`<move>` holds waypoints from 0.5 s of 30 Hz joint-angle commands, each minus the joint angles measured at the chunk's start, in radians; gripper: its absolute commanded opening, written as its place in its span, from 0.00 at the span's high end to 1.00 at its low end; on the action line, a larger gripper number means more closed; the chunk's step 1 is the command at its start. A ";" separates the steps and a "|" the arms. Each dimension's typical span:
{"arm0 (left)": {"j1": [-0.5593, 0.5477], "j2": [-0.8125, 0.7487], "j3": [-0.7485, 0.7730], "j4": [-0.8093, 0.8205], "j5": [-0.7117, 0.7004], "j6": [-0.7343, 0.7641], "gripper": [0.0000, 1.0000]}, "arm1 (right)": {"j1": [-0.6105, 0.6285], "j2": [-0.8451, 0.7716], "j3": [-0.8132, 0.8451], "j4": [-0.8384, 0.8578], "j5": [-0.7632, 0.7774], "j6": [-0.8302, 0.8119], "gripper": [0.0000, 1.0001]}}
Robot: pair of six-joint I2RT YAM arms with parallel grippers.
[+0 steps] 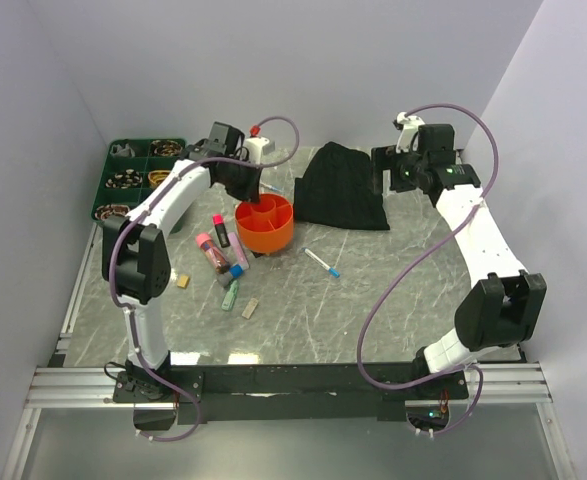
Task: Sort the stationery into containers
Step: Pick up the storage box at the corner of the board, then place the storage box at the center of the board.
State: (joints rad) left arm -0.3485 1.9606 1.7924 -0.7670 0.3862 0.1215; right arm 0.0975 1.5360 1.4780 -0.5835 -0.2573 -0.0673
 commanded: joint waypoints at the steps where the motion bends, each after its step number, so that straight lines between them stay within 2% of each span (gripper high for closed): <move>1: -0.049 -0.069 -0.018 0.121 0.046 0.026 0.99 | -0.010 -0.036 -0.028 0.027 -0.013 0.008 0.02; 7: -0.093 -0.014 0.027 0.138 0.059 0.021 0.99 | -0.021 -0.065 -0.054 0.027 -0.008 0.006 0.02; 15: -0.162 0.101 0.254 0.095 0.164 0.024 0.99 | -0.054 -0.108 -0.113 0.033 0.009 0.012 0.02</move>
State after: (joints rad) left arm -0.4778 2.0373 1.9305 -0.7040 0.4381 0.1383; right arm 0.0666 1.4857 1.3819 -0.5812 -0.2562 -0.0673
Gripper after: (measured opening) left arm 0.031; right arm 0.983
